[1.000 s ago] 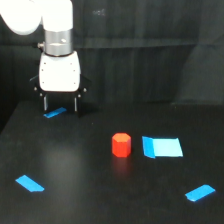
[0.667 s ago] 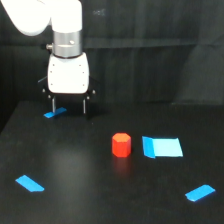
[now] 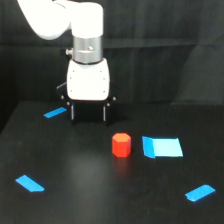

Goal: Pick up the red object from the table

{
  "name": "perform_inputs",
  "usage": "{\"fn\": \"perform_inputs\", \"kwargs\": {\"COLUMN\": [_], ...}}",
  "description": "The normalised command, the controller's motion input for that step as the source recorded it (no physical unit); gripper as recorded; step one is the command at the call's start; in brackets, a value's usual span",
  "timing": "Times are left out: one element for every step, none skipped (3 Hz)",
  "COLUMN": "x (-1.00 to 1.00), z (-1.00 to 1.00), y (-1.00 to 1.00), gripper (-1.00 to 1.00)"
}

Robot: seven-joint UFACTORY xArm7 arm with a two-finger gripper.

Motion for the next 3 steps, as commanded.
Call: {"fn": "perform_inputs", "kwargs": {"x": [0.78,0.69,0.51], "z": [-0.2,-0.16,-0.21], "y": [-0.78,-0.66,-0.62], "gripper": [1.0,0.96,1.0]}}
